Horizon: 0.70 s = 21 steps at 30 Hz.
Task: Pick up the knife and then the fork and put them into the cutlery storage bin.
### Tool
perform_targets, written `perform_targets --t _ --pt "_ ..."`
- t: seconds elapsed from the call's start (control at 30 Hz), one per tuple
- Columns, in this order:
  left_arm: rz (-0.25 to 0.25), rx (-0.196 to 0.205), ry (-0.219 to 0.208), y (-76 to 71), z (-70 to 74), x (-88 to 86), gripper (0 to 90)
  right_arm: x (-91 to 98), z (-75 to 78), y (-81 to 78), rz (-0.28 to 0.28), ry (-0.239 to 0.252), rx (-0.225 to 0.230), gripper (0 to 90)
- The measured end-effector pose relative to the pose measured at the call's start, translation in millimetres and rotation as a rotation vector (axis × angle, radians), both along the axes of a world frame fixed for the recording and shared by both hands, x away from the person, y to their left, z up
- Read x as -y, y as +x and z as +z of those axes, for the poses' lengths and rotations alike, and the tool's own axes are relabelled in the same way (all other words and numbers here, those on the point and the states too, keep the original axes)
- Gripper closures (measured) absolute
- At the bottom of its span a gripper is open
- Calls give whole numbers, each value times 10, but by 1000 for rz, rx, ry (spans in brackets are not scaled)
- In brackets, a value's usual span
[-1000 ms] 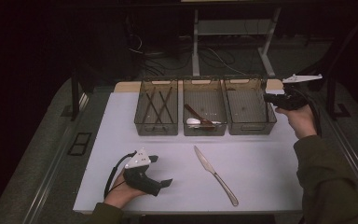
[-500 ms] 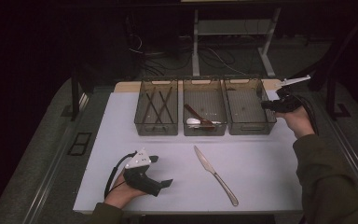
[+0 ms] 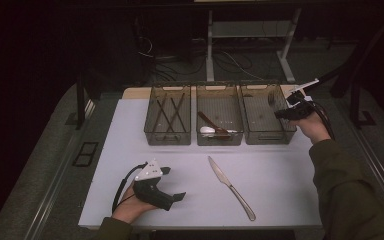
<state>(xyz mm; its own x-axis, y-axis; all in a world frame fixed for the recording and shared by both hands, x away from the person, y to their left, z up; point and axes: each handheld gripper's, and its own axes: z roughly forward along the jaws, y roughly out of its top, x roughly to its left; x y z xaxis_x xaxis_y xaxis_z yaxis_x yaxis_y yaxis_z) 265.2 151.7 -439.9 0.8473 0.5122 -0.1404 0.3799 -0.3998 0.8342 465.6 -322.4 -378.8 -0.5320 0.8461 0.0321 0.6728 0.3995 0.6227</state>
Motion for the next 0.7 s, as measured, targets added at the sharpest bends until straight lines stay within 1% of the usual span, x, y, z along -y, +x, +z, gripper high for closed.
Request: perform_targets --t 0.2,0.23,0.33,0.43,0.53,0.6,0.7 --pt "-4 0 1 2 -4 1 0 -117 -66 76 12 -47 -37 837" --pt "-4 0 1 0 -2 0 0 -131 -76 83 6 -51 -44 825" --pt "-4 0 1 0 0 -2 0 -143 -77 90 10 -42 -35 746" --pt "-4 -1 1 1 -1 0 0 -136 -49 74 1 -23 -26 675" --pt "-6 1 2 -1 1 0 0 -99 -8 46 -10 10 -20 607" --pt "-2 -1 1 -1 0 -1 0 -76 33 10 -17 36 -12 552" --pt "-2 -1 2 1 -1 -3 0 -49 112 -81 -25 71 12 500"
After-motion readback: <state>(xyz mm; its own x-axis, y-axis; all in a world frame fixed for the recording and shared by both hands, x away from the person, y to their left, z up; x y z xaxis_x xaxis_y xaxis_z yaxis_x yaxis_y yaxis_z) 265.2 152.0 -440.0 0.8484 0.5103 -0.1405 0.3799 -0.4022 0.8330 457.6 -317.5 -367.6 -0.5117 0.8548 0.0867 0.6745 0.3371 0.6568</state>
